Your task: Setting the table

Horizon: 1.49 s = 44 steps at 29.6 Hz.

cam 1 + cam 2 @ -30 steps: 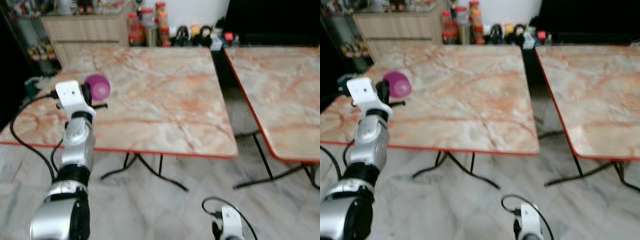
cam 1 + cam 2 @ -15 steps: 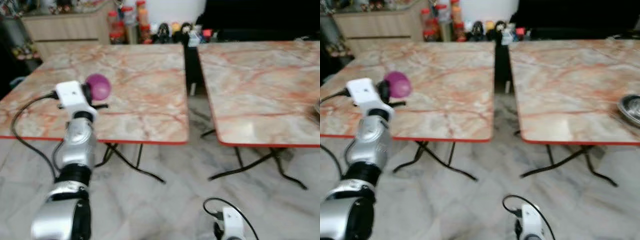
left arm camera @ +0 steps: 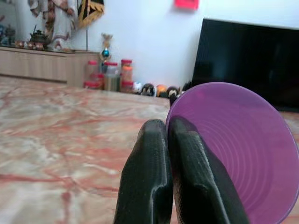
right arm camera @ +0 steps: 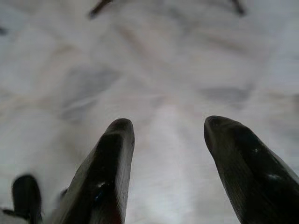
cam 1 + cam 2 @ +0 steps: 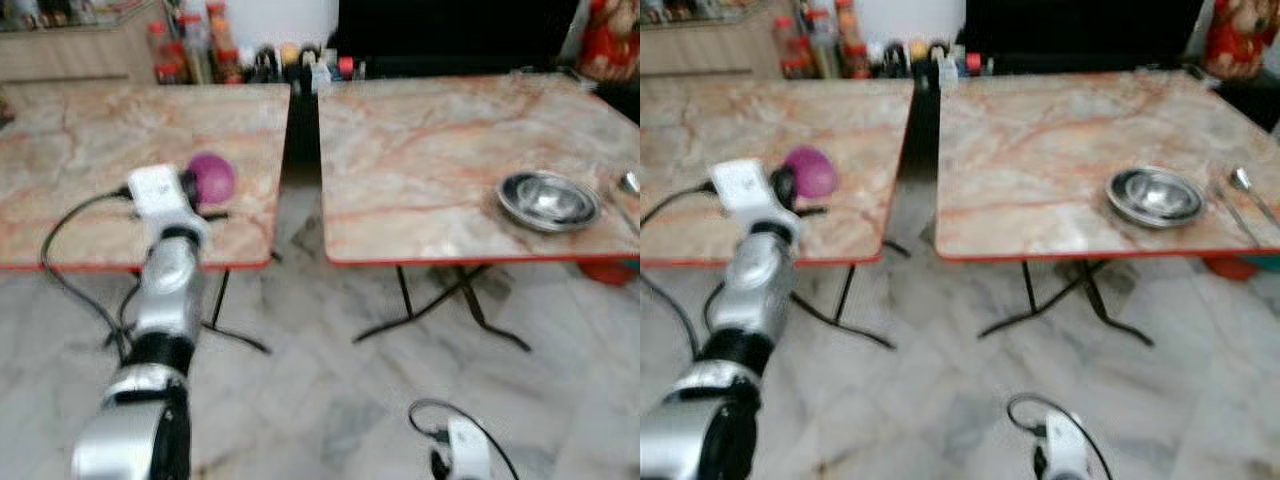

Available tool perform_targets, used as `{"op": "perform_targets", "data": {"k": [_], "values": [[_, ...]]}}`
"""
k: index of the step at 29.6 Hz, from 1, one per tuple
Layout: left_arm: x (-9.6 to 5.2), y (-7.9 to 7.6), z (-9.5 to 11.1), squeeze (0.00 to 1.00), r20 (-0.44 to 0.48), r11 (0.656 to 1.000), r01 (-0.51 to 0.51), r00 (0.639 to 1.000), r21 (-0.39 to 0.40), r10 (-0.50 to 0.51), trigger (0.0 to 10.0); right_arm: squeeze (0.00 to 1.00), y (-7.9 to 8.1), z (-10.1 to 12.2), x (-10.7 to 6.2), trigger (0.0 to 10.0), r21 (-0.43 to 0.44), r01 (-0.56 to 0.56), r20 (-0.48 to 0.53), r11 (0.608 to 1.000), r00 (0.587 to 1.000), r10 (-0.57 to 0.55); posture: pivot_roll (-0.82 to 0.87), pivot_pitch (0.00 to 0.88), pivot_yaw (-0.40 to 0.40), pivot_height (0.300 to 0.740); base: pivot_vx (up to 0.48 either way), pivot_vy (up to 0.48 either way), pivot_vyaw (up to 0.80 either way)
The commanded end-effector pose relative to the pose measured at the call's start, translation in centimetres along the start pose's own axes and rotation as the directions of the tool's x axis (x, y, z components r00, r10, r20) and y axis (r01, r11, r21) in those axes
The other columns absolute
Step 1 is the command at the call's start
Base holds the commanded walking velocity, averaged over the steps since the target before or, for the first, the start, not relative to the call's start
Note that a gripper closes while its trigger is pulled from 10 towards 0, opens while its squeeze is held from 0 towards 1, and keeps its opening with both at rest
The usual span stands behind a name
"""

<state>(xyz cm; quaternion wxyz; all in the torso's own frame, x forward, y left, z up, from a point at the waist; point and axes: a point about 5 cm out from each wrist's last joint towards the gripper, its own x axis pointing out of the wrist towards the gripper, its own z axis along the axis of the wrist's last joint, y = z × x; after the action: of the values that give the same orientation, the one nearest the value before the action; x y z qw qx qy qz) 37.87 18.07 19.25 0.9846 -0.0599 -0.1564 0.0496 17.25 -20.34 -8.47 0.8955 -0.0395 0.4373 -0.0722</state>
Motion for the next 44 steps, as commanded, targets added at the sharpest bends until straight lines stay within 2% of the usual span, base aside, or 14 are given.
{"op": "perform_targets", "data": {"k": [1, 9, 16, 22, 44], "values": [[0.16, 0.98, 0.51, 0.00, 0.016, 1.000, -0.023, 1.000, 0.012, 0.023, 10.0, 0.00, 1.16, 0.23, 0.02, 10.0, 0.002, -0.032, 0.006, 0.999, 0.999, 0.032, -0.01, 0.000, 0.008, 0.736, 0.000, -0.472, 0.00], [0.06, 0.96, 0.53, 0.00, 0.018, 1.000, -0.022, 1.000, 0.001, 0.022, 10.0, 0.00, 1.29, 0.25, 0.02, 10.0, -0.003, -0.039, 0.007, 0.999, 0.999, 0.039, -0.01, 0.000, 0.006, 0.736, 0.000, -0.318, 0.00], [-0.03, 0.81, 1.13, 0.00, 0.065, 0.998, 0.000, 0.998, -0.068, 0.005, 10.0, 0.00, 1.34, 0.35, 0.03, 10.0, -0.006, -0.044, 0.014, 0.999, 0.999, 0.044, -0.01, 0.000, 0.003, 0.736, 0.000, 0.000, 0.00], [-0.03, 0.64, 1.12, 0.00, 0.060, 0.998, 0.012, 0.998, -0.062, -0.008, 10.0, 0.00, 1.39, 0.35, 0.02, 10.0, -0.006, -0.046, 0.014, 0.999, 0.999, 0.047, -0.01, 0.000, 0.003, 0.736, 0.000, 0.000, 0.00], [0.19, 0.34, 1.18, 0.00, 0.051, 0.998, 0.032, 0.998, -0.063, -0.029, 10.0, 0.00, 1.55, 0.39, 0.05, 10.0, 0.012, -0.046, 0.008, 0.999, 0.999, 0.046, -0.01, 0.000, 0.006, 0.736, 0.265, 0.000, 0.00]]}}
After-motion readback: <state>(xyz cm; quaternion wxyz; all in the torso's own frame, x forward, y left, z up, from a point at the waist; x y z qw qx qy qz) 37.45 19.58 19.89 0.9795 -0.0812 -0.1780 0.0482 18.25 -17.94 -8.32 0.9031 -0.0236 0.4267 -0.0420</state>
